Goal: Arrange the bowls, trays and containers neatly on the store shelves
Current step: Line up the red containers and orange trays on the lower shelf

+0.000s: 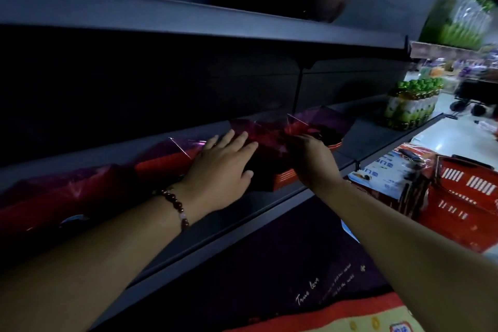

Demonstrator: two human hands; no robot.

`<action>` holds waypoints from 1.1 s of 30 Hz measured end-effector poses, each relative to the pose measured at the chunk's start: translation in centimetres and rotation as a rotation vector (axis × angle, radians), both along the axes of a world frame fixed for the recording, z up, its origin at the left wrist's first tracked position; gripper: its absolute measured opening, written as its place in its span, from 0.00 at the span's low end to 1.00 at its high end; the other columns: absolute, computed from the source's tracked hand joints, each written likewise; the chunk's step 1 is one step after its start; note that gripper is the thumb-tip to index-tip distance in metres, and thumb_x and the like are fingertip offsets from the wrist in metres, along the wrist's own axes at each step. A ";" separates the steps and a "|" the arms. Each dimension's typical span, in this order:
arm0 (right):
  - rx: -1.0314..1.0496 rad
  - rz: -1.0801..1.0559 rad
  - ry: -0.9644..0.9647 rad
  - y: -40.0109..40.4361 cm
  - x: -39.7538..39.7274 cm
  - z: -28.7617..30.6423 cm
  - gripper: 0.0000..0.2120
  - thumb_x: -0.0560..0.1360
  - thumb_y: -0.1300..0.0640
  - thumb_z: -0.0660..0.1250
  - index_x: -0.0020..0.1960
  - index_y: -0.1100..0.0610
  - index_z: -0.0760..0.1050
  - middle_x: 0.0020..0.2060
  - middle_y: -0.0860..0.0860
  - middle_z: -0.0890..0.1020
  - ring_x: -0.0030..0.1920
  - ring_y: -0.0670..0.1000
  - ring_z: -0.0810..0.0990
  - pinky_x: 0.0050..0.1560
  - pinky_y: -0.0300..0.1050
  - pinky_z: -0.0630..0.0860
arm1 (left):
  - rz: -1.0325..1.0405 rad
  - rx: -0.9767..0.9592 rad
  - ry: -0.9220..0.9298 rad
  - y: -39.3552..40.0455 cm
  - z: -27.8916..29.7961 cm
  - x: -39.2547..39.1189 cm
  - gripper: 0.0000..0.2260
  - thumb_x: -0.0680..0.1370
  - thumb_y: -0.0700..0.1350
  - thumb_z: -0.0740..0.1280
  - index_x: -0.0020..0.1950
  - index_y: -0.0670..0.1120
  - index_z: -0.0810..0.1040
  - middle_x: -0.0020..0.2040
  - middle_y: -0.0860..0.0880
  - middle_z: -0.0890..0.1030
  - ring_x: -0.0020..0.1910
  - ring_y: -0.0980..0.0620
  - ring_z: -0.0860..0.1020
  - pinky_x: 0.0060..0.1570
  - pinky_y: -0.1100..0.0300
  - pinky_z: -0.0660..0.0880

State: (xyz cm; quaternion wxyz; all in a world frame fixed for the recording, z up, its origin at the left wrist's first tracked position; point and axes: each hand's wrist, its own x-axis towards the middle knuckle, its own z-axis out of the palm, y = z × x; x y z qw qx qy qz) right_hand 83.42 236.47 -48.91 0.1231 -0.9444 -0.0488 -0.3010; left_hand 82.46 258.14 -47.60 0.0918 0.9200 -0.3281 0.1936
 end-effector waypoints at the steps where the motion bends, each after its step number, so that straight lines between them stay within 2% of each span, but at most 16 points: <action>1: 0.030 -0.001 -0.025 -0.2 -0.3 0.0 0.13 0.77 0.59 0.63 0.61 0.55 0.78 0.56 0.53 0.81 0.53 0.54 0.80 0.50 0.44 0.77 | 0.014 -0.010 0.003 0.5 0.1 0.0 0.27 0.81 0.52 0.58 0.79 0.51 0.53 0.79 0.49 0.52 0.78 0.49 0.48 0.75 0.53 0.45; 4: 0.095 -0.014 -0.066 -0.2 -1.5 0.2 0.16 0.76 0.61 0.64 0.63 0.57 0.77 0.58 0.53 0.80 0.56 0.53 0.79 0.51 0.36 0.69 | 0.049 -0.042 0.034 1.7 0.3 -0.5 0.27 0.81 0.53 0.58 0.79 0.53 0.52 0.79 0.49 0.51 0.78 0.50 0.49 0.74 0.52 0.47; 8: 0.117 -0.001 -0.075 0.0 -2.9 1.0 0.17 0.74 0.62 0.67 0.63 0.58 0.78 0.58 0.53 0.80 0.56 0.53 0.79 0.53 0.35 0.68 | 0.076 -0.141 0.122 2.5 0.5 -1.4 0.28 0.81 0.53 0.59 0.78 0.54 0.52 0.79 0.50 0.52 0.77 0.49 0.52 0.74 0.49 0.51; 10: 0.089 0.002 -0.008 0.1 -2.6 1.3 0.14 0.76 0.61 0.66 0.61 0.56 0.79 0.55 0.53 0.81 0.54 0.53 0.80 0.50 0.38 0.71 | 0.079 -0.200 0.171 2.3 0.7 -1.7 0.28 0.81 0.53 0.60 0.78 0.54 0.52 0.79 0.50 0.52 0.77 0.48 0.54 0.73 0.49 0.54; 12: -0.019 -0.008 0.163 0.5 -1.7 1.4 0.12 0.78 0.59 0.63 0.59 0.55 0.79 0.54 0.54 0.81 0.52 0.53 0.81 0.50 0.41 0.75 | 0.080 -0.218 0.204 1.7 0.9 -1.7 0.29 0.81 0.53 0.60 0.79 0.54 0.51 0.80 0.50 0.50 0.76 0.46 0.55 0.72 0.49 0.56; 14: -0.071 0.024 0.298 0.8 -0.9 1.7 0.12 0.79 0.57 0.62 0.60 0.53 0.78 0.56 0.53 0.81 0.53 0.51 0.80 0.55 0.45 0.77 | 0.074 -0.133 0.151 0.7 1.0 -1.0 0.30 0.81 0.52 0.60 0.79 0.54 0.48 0.80 0.48 0.48 0.77 0.44 0.53 0.73 0.47 0.55; 17: -0.182 0.110 0.314 0.3 0.1 1.9 0.13 0.79 0.55 0.58 0.60 0.50 0.77 0.51 0.50 0.82 0.48 0.50 0.81 0.55 0.50 0.78 | 0.044 0.073 0.018 -1.4 1.1 0.6 0.31 0.81 0.51 0.59 0.79 0.52 0.46 0.80 0.46 0.46 0.78 0.43 0.48 0.74 0.46 0.50; 19: -0.239 0.080 0.329 -0.2 0.5 2.2 0.14 0.80 0.57 0.57 0.63 0.51 0.75 0.54 0.50 0.81 0.53 0.50 0.79 0.60 0.51 0.74 | 0.042 0.190 -0.040 -2.8 0.9 1.6 0.31 0.81 0.50 0.59 0.79 0.51 0.47 0.80 0.45 0.46 0.77 0.42 0.47 0.75 0.45 0.47; 21: -0.405 0.073 0.346 -1.3 0.7 2.5 0.14 0.80 0.55 0.58 0.64 0.50 0.73 0.54 0.47 0.79 0.56 0.47 0.76 0.64 0.51 0.71 | 0.042 0.248 -0.089 -3.9 0.5 2.5 0.30 0.80 0.49 0.59 0.79 0.49 0.48 0.79 0.43 0.48 0.77 0.41 0.48 0.75 0.45 0.47; 23: -0.399 0.080 0.316 -2.6 0.7 1.8 0.09 0.81 0.56 0.57 0.56 0.49 0.74 0.45 0.44 0.79 0.45 0.42 0.79 0.53 0.42 0.77 | 0.030 0.228 -0.131 -4.5 0.1 3.2 0.30 0.80 0.48 0.60 0.78 0.49 0.49 0.78 0.42 0.54 0.76 0.41 0.53 0.74 0.45 0.51; 24: -0.315 0.052 0.310 -3.3 0.9 1.5 0.08 0.82 0.58 0.56 0.53 0.51 0.74 0.41 0.46 0.80 0.38 0.41 0.80 0.43 0.39 0.78 | 0.021 0.209 -0.159 -4.8 -0.1 3.4 0.31 0.80 0.49 0.60 0.78 0.50 0.49 0.76 0.43 0.57 0.74 0.42 0.57 0.73 0.45 0.54; 25: -0.333 0.037 0.304 -4.1 0.9 1.4 0.08 0.82 0.59 0.56 0.53 0.54 0.73 0.41 0.49 0.80 0.36 0.42 0.80 0.40 0.37 0.78 | 0.013 0.196 -0.185 -4.9 -0.3 3.6 0.30 0.79 0.49 0.61 0.78 0.50 0.50 0.74 0.43 0.60 0.72 0.43 0.60 0.71 0.45 0.58; 27: -0.329 -0.104 0.351 -4.5 1.0 1.7 0.11 0.82 0.58 0.56 0.58 0.57 0.75 0.45 0.54 0.82 0.42 0.50 0.81 0.40 0.42 0.75 | 0.000 0.175 -0.217 -5.1 -0.6 4.1 0.28 0.79 0.50 0.61 0.77 0.51 0.56 0.72 0.44 0.63 0.69 0.43 0.62 0.69 0.45 0.62; 29: -0.256 -0.198 0.272 -4.5 0.5 2.4 0.12 0.82 0.56 0.58 0.54 0.59 0.78 0.46 0.55 0.82 0.45 0.55 0.82 0.40 0.43 0.69 | 0.007 0.128 -0.205 -4.8 -0.9 4.5 0.26 0.78 0.51 0.62 0.75 0.50 0.60 0.71 0.44 0.64 0.69 0.43 0.63 0.68 0.45 0.63; 32: -0.148 -0.187 0.216 -4.3 -0.5 3.7 0.09 0.80 0.54 0.60 0.46 0.56 0.76 0.41 0.53 0.80 0.41 0.54 0.79 0.40 0.43 0.67 | 0.017 0.022 -0.108 -3.9 -1.3 4.7 0.26 0.79 0.54 0.61 0.76 0.51 0.59 0.71 0.46 0.64 0.71 0.45 0.61 0.68 0.46 0.63; 33: -0.150 -0.178 0.188 -4.4 -0.7 3.9 0.09 0.80 0.54 0.60 0.48 0.56 0.77 0.42 0.53 0.81 0.40 0.54 0.79 0.40 0.43 0.68 | 0.010 -0.054 -0.041 -3.6 -1.3 4.5 0.26 0.80 0.55 0.60 0.77 0.52 0.58 0.73 0.47 0.63 0.72 0.46 0.60 0.68 0.47 0.63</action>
